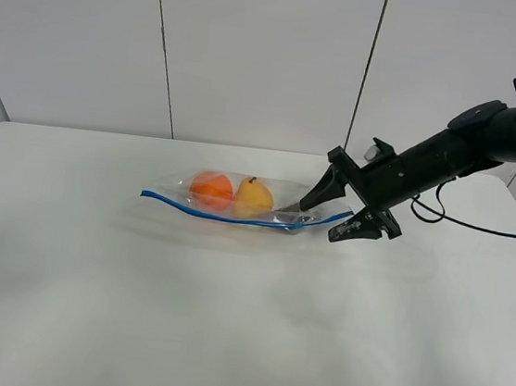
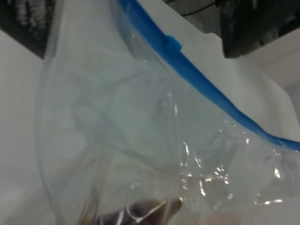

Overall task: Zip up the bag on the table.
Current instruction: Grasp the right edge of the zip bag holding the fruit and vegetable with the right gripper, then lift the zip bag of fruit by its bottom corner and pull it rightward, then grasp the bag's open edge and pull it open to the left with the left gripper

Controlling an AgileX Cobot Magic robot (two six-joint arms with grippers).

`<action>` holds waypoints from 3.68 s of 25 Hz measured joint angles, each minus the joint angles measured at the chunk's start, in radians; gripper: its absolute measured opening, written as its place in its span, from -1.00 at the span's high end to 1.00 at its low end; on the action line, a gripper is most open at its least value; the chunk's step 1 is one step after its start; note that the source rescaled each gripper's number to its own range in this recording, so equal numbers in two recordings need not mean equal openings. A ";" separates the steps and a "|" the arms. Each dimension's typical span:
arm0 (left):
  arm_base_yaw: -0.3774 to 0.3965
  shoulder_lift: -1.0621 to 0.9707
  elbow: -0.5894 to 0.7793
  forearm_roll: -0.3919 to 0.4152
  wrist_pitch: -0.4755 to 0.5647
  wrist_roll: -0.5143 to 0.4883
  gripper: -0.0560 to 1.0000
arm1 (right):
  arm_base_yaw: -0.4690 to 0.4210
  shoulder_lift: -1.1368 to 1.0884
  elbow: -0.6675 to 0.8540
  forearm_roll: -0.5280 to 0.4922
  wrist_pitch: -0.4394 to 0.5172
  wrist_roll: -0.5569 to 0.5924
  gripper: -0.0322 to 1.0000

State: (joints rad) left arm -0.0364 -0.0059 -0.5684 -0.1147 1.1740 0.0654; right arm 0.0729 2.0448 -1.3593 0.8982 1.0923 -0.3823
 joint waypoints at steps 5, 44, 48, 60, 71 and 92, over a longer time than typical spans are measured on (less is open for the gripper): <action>0.000 0.000 0.000 0.000 0.000 0.000 -1.00 | 0.000 0.003 -0.001 -0.001 0.001 -0.002 -0.12; 0.000 0.000 0.000 0.000 0.000 0.000 -1.00 | 0.000 0.003 -0.101 -0.111 0.110 0.000 0.91; 0.000 0.000 0.000 0.000 0.000 0.000 -1.00 | 0.000 0.003 -0.101 -0.111 0.106 -0.007 0.93; 0.000 0.000 0.000 0.000 -0.002 0.000 -1.00 | 0.000 0.003 -0.101 -0.084 0.085 -0.029 0.93; 0.000 0.000 0.000 0.000 -0.002 0.000 -1.00 | 0.000 0.003 -0.101 0.089 0.109 -0.101 0.93; 0.000 0.476 -0.202 0.000 -0.190 0.107 -1.00 | 0.000 0.003 -0.101 0.091 0.107 -0.102 0.93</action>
State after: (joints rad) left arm -0.0364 0.4700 -0.7700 -0.1148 0.9841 0.1721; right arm 0.0729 2.0480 -1.4607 0.9893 1.1992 -0.4839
